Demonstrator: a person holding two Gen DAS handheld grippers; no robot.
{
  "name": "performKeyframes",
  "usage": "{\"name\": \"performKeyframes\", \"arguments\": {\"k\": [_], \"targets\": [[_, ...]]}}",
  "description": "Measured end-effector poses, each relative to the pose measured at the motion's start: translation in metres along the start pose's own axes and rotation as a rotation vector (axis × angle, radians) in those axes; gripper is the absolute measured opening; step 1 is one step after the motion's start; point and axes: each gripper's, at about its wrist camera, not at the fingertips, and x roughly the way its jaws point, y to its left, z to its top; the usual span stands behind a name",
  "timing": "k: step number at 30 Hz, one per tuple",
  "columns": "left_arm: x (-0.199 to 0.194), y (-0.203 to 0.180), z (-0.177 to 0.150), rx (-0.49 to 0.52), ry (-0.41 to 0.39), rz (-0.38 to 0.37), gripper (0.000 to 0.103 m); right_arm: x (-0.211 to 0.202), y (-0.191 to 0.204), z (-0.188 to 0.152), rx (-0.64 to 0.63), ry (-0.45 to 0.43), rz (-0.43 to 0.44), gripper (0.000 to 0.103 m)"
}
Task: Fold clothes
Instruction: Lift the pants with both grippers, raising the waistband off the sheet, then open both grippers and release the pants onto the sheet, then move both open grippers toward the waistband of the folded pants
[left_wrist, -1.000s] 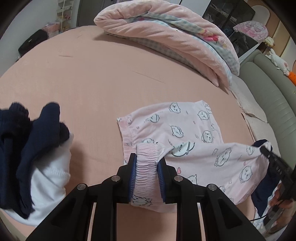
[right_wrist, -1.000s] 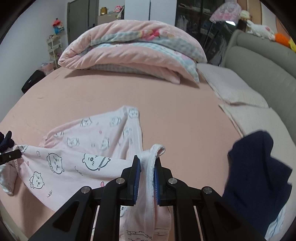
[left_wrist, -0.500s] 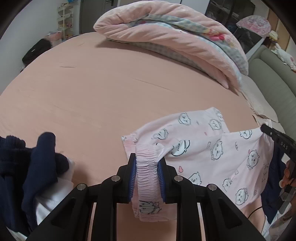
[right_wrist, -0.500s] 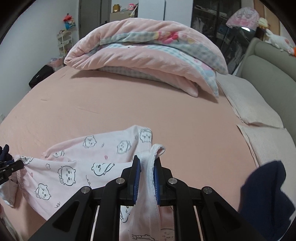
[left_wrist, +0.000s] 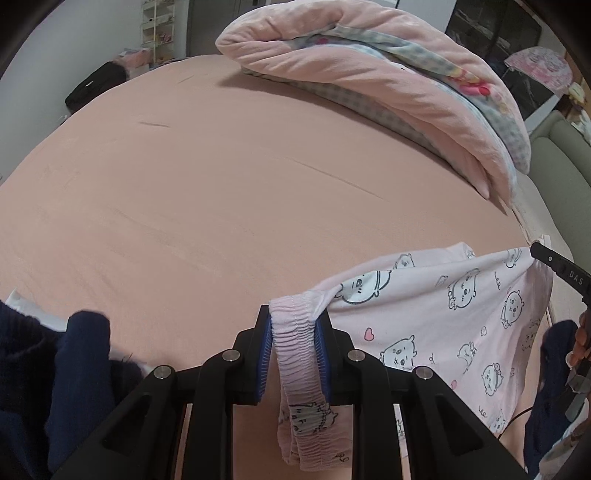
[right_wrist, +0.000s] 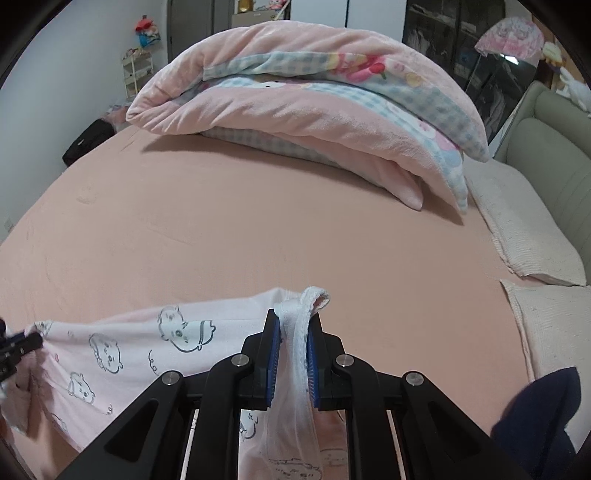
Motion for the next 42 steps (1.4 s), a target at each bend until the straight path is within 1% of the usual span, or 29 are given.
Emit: {"name": "performKeyframes", "arguments": {"k": [7,11,16,19,20,21,22,23,24,25,26,27,30,36,42], "targets": [[0.013,-0.001,0.009,-0.011,0.015,0.044,0.019,0.022,0.002,0.014,-0.003,0.018,0.009,0.011],[0.021,0.003,0.011,-0.033,0.031,0.051,0.019,0.036,0.005,0.017,-0.010,0.027,0.010,0.011],[0.030,0.000,0.013,-0.027,0.041,0.072,0.019,0.052,-0.002,0.018,0.034,0.043,0.034,0.011],[0.036,-0.001,0.014,-0.036,0.062,0.077,0.020,0.060,-0.007,0.016,0.059,0.057,0.050,0.012],[0.037,0.000,0.014,-0.049,0.074,0.080,0.020,0.063,-0.008,0.016,0.063,0.066,0.051,0.014],[0.042,0.000,0.017,-0.068,0.094,0.083,0.021,0.066,-0.009,0.015,0.067,0.075,0.051,0.020],[0.047,0.000,0.020,-0.083,0.113,0.086,0.024,0.068,-0.010,0.014,0.075,0.088,0.043,0.043],[0.048,0.001,0.021,-0.098,0.127,0.092,0.032,0.069,-0.014,0.014,0.093,0.095,0.027,0.071],[0.048,0.002,0.022,-0.114,0.127,0.098,0.047,0.069,-0.018,0.013,0.116,0.097,0.010,0.079],[0.046,0.004,0.022,-0.125,0.117,0.099,0.057,0.067,-0.021,0.012,0.134,0.094,0.010,0.081],[0.042,0.004,0.023,-0.132,0.105,0.093,0.075,0.065,-0.025,0.012,0.149,0.087,0.020,0.081],[0.039,0.005,0.023,-0.140,0.092,0.086,0.080,0.063,-0.027,0.012,0.156,0.088,0.023,0.081],[0.031,0.003,0.026,-0.139,0.077,0.079,0.081,0.060,-0.031,0.011,0.155,0.108,0.015,0.081],[0.020,-0.015,0.026,-0.058,0.081,0.089,0.081,0.047,-0.032,0.003,0.155,0.134,0.004,0.081],[-0.007,-0.017,0.013,-0.046,0.093,0.045,0.081,0.024,-0.024,-0.006,0.150,0.150,0.001,0.081]]}}
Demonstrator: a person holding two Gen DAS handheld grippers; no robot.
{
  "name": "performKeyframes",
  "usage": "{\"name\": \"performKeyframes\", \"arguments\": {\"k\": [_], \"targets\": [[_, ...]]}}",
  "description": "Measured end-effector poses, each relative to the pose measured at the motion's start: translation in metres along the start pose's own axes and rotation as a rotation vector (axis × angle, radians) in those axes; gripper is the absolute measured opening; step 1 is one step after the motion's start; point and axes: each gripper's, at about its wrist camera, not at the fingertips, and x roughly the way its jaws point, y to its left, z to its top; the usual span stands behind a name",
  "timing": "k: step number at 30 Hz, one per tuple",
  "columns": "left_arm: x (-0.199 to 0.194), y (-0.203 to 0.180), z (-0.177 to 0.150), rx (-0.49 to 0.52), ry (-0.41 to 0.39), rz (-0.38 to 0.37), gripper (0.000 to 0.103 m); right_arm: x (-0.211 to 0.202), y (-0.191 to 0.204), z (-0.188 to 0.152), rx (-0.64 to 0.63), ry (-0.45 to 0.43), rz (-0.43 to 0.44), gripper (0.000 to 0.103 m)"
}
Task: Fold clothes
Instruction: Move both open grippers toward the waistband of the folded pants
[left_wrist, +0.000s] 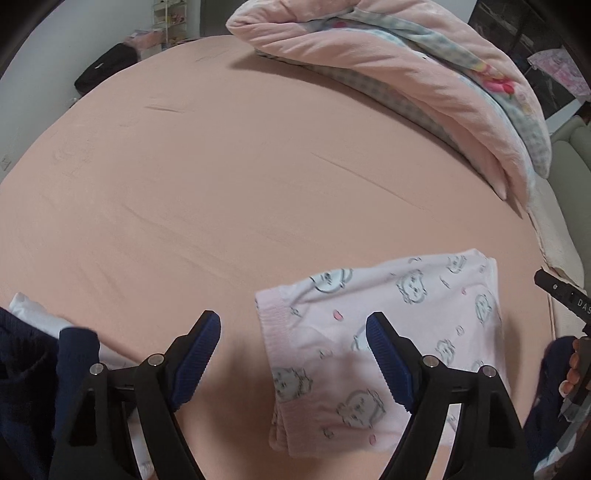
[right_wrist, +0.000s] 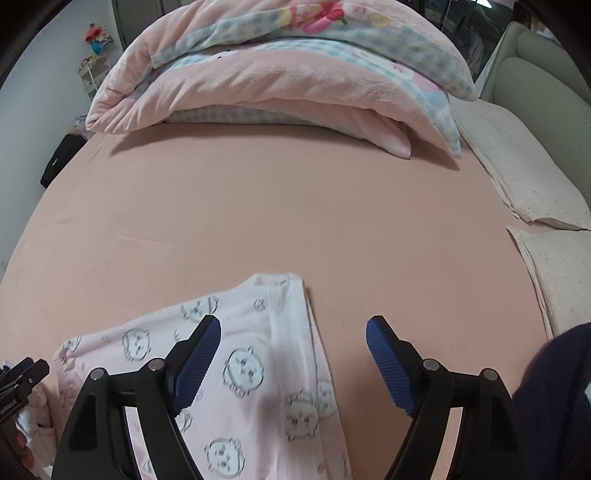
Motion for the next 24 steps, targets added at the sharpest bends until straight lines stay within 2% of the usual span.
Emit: {"name": "performKeyframes", "arguments": {"k": [13,20,24], "targets": [[-0.030,-0.012,-0.026,0.081,0.012,-0.024,0.081,-0.043,0.006,-0.036,-0.014,0.016,-0.016,0.081],[-0.043,-0.018,-0.051,0.141,0.014,-0.021,0.081,-0.053,-0.005,-0.071,0.053,0.052,-0.008,0.081],[-0.042,-0.021,-0.070,0.180,0.045,-0.027,0.081,-0.057,-0.012,-0.100,0.100,0.076,-0.010,0.081]]}}
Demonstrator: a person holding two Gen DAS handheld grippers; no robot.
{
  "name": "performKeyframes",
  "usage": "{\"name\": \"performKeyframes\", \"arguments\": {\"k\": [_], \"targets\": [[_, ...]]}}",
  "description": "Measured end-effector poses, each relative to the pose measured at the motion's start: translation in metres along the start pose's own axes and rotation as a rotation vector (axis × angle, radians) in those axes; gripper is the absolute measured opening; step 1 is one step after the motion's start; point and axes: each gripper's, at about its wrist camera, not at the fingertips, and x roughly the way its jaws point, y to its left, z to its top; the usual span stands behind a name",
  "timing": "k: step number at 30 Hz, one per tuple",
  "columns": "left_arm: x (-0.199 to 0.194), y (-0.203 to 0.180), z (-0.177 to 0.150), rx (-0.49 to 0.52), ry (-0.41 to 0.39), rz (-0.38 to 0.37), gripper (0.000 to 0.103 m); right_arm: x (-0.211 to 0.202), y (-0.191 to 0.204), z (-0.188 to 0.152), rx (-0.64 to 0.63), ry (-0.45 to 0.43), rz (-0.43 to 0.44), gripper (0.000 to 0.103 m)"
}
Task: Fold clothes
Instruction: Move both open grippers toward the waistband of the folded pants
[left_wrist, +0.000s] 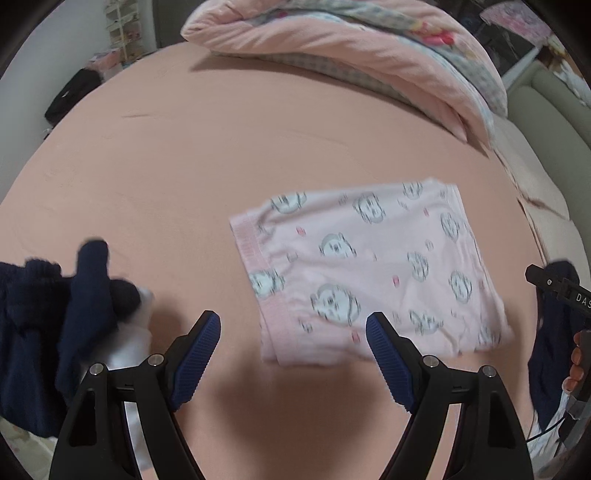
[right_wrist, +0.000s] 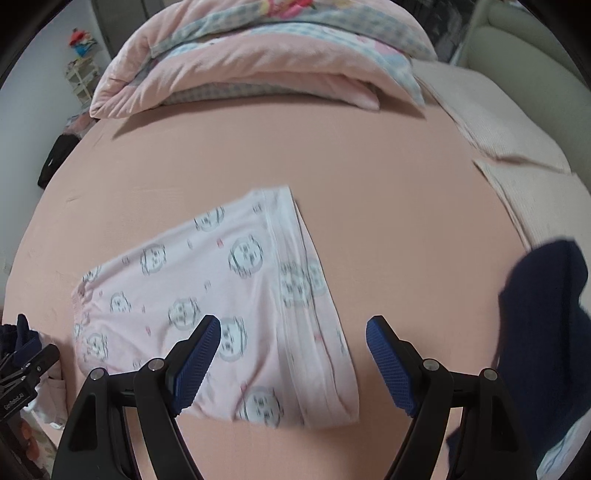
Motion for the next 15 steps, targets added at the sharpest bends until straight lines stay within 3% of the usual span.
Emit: {"name": "performKeyframes", "arguments": {"k": [8,15], "targets": [[0.005,-0.006,-0.030,0.029,0.033,-0.015,0.081,-0.003,-0.031,-0.052,0.158,0.016,0.014,0.081],[0.016,0.001,-0.048,-0.019,0.086,-0.052,0.081,-0.006,-0.060,-0.083,0.309,0.028,0.070,0.081]]}}
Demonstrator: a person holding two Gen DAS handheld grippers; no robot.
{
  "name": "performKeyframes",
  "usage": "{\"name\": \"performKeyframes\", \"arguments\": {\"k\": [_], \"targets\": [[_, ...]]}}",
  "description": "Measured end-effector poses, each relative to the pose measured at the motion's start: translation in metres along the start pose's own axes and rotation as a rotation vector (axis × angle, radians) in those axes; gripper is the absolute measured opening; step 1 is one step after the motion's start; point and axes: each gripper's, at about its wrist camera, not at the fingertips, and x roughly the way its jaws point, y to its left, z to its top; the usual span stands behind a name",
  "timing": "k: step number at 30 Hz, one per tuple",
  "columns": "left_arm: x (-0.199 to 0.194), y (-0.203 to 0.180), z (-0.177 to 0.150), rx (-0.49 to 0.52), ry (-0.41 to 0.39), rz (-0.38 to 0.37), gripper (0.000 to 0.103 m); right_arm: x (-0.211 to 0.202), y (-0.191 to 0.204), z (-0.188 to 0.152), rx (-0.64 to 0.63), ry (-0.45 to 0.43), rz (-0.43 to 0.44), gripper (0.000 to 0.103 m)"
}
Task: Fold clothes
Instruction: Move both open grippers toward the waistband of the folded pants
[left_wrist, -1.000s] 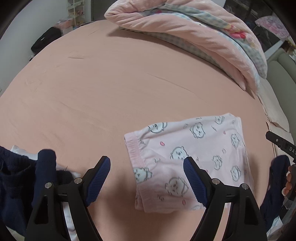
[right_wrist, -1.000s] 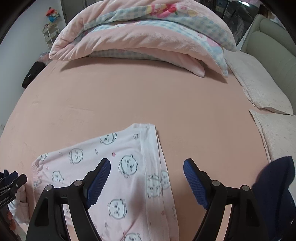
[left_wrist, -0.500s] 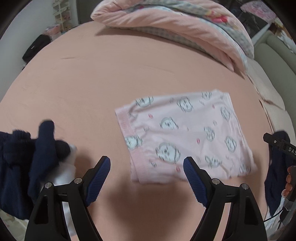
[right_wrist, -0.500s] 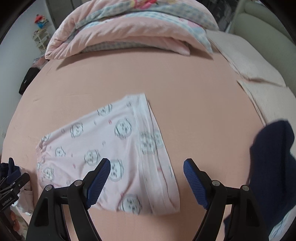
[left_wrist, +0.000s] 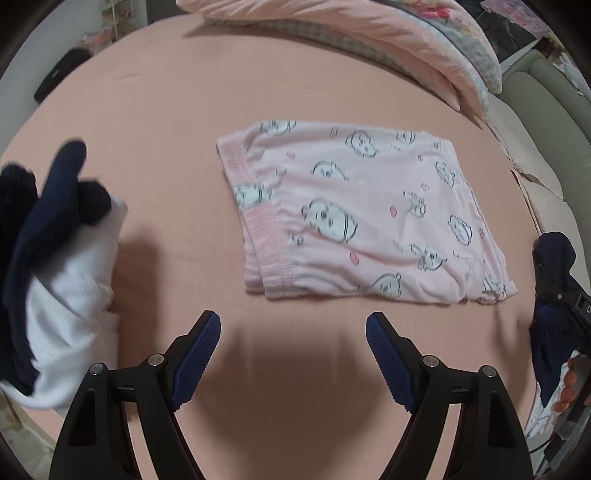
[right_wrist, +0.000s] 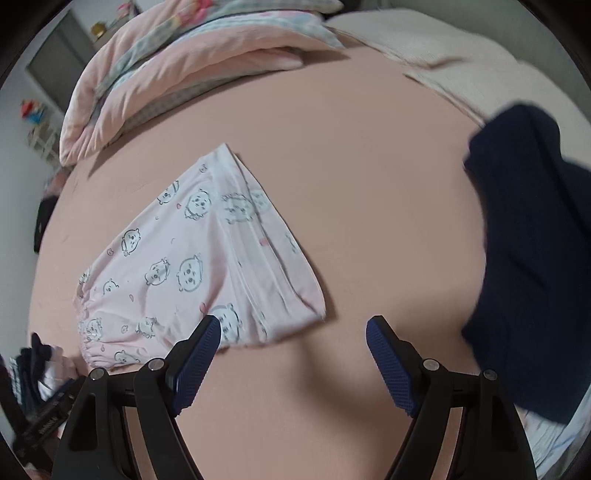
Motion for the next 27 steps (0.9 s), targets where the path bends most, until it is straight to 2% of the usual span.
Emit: {"name": "performKeyframes", "arguments": {"k": [5,9,14,19,23,27], "targets": [[0.004,0.006,-0.010,-0.049,0.011,-0.039,0.081,0.007,-0.018,-0.012,0.095,0.020,0.033,0.081],[0.004,0.011,-0.017,-0.090,-0.009,-0.051,0.081,0.016,-0.025,-0.019,0.160,0.039,0.076,0.081],[0.008,0.022,-0.023,-0.167,-0.011,-0.121,0.081,0.027,-0.028,-0.024,0.203,0.045,0.118,0.081],[0.016,0.026,-0.026,-0.201,-0.003,-0.142,0.081,0.038,-0.029,-0.026,0.240,0.055,0.165,0.081],[0.023,0.025,-0.027,-0.216,-0.005,-0.211,0.081,0.047,-0.030,-0.025,0.265,0.060,0.214,0.081],[0.034,0.028,-0.028,-0.283,-0.007,-0.297,0.081,0.055,-0.034,-0.022,0.310,0.058,0.295,0.082]]}}
